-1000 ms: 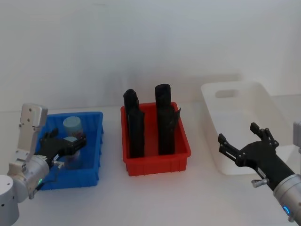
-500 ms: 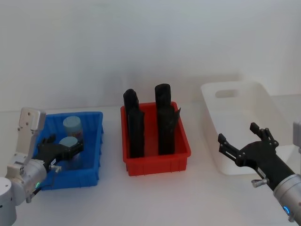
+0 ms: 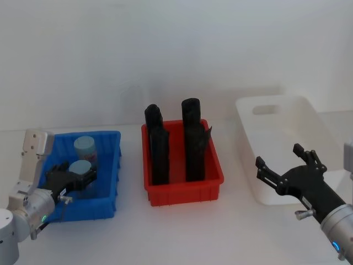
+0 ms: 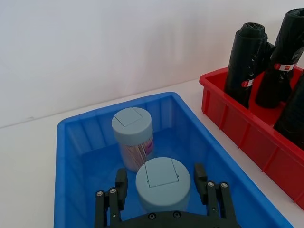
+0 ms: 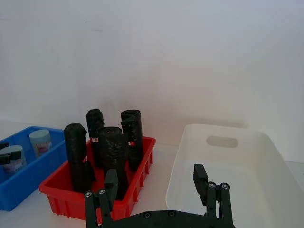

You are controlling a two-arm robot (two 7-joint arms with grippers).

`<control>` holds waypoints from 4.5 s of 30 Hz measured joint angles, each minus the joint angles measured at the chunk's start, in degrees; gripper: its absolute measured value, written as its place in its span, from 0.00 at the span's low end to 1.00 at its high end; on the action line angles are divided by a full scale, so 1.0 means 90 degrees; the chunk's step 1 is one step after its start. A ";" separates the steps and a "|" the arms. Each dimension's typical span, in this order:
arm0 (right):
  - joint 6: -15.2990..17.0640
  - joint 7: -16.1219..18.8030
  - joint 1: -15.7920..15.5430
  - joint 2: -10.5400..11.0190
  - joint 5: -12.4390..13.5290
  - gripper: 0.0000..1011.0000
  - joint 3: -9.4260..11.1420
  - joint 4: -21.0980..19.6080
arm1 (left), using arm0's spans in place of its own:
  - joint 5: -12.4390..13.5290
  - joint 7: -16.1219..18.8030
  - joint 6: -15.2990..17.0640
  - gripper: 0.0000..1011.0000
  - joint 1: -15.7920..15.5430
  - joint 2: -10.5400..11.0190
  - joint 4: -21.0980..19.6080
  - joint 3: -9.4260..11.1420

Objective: Pick the cotton swabs from the blue box and place them into the white box.

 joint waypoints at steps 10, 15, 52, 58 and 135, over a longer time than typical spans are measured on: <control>0.0000 0.0000 0.0000 0.0000 0.0000 0.99 0.0000 0.0000 | -0.0006 -0.0087 -0.0083 0.66 -0.0026 -0.0018 0.0047 -0.0011; 0.0000 0.0000 0.0000 0.0000 0.0000 0.99 0.0000 0.0000 | -0.0007 -0.0087 -0.0090 0.66 -0.0005 -0.0010 -0.0045 -0.0024; 0.0000 0.0000 0.0000 0.0000 0.0000 0.99 0.0000 0.0000 | 0.0204 -0.1453 0.1273 0.66 0.0218 0.0537 -0.2615 -0.0286; 0.0000 0.0000 0.0000 0.0000 0.0000 0.99 0.0000 0.0000 | 0.0189 -0.1933 0.1480 0.66 0.0133 0.0553 -0.2843 -0.0258; 0.0496 0.2220 0.0965 -0.0524 -0.0679 0.99 -0.0466 0.0117 | -0.0118 -0.3928 0.2025 0.66 -0.0419 0.0293 -0.3289 0.0105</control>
